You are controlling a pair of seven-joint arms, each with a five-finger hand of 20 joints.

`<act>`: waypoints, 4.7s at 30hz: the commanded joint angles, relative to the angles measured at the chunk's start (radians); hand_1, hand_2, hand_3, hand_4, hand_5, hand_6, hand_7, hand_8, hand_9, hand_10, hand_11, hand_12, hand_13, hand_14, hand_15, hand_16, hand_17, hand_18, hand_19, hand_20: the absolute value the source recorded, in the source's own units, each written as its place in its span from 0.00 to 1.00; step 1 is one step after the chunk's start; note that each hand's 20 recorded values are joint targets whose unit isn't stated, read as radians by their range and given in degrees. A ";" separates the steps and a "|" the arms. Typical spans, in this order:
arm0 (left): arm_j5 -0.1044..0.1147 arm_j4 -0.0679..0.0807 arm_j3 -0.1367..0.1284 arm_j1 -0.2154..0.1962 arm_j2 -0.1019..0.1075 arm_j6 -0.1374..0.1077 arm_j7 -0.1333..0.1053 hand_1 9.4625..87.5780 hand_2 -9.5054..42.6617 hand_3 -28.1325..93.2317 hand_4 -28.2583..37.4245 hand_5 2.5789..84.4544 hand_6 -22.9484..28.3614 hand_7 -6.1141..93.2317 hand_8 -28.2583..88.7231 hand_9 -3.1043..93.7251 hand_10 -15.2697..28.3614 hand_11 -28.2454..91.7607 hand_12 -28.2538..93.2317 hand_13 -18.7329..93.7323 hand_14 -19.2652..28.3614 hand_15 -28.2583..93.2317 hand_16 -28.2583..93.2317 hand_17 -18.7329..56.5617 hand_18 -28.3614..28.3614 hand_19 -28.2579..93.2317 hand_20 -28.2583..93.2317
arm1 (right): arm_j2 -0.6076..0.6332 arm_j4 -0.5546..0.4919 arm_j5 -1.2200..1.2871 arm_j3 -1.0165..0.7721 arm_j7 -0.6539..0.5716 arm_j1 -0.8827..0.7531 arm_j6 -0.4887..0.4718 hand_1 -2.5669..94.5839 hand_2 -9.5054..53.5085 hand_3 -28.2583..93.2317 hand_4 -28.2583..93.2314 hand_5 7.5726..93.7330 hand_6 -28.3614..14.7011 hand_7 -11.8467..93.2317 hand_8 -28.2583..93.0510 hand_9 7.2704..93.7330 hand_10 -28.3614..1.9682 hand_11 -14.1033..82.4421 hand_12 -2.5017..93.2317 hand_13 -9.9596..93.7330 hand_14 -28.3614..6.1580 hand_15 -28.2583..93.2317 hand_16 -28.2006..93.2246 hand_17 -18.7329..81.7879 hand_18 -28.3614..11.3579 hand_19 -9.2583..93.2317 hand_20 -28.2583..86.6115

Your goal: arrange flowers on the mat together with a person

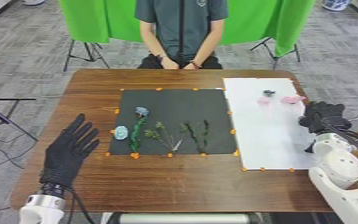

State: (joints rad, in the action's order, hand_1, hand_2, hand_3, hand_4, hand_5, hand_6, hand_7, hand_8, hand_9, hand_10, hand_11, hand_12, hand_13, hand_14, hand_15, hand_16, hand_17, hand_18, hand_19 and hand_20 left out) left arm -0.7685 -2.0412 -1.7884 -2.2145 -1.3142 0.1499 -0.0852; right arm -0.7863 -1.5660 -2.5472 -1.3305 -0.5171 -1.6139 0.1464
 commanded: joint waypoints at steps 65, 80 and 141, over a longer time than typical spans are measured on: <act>-0.006 0.006 -0.005 -0.006 -0.005 0.009 0.011 0.19 0.18 0.80 0.01 0.32 0.49 0.19 0.17 0.28 0.60 0.32 0.36 0.35 0.68 0.32 0.27 0.09 0.89 0.56 0.29 | -0.021 -0.118 -0.037 0.136 0.061 0.090 0.100 0.59 0.00 0.90 0.00 0.70 0.73 0.63 0.24 0.91 0.77 0.34 0.55 0.82 0.74 0.68 0.53 0.48 0.28 0.80 0.58; 0.003 0.011 0.023 -0.003 0.018 0.010 0.015 0.20 0.18 0.79 0.01 0.32 0.49 0.19 0.17 0.29 0.61 0.32 0.36 0.36 0.69 0.33 0.27 0.09 0.89 0.56 0.29 | -0.188 -0.146 0.121 0.613 0.464 0.518 0.130 0.58 0.00 0.89 0.00 0.70 0.75 0.62 0.23 0.92 0.80 0.32 0.56 0.83 0.73 0.67 0.53 0.48 0.29 0.80 0.58; 0.024 0.026 0.052 0.018 0.049 -0.001 -0.002 0.18 0.14 0.82 0.00 0.32 0.47 0.21 0.17 0.28 0.59 0.33 0.36 0.35 0.66 0.32 0.27 0.10 0.87 0.55 0.30 | -0.404 0.099 -0.115 0.761 0.418 0.556 0.077 0.52 0.00 0.88 0.00 0.61 0.71 0.53 0.17 0.79 0.73 0.28 0.49 0.72 0.70 0.67 0.52 0.40 0.29 0.75 0.58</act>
State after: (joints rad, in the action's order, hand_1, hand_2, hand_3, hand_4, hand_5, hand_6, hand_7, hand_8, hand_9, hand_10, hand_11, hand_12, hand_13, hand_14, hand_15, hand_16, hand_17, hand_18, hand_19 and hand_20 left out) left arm -0.7436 -2.0203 -1.7341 -2.1902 -1.2549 0.1476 -0.0890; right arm -1.1949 -1.4543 -2.6781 -0.5657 -0.1024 -1.0781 0.2267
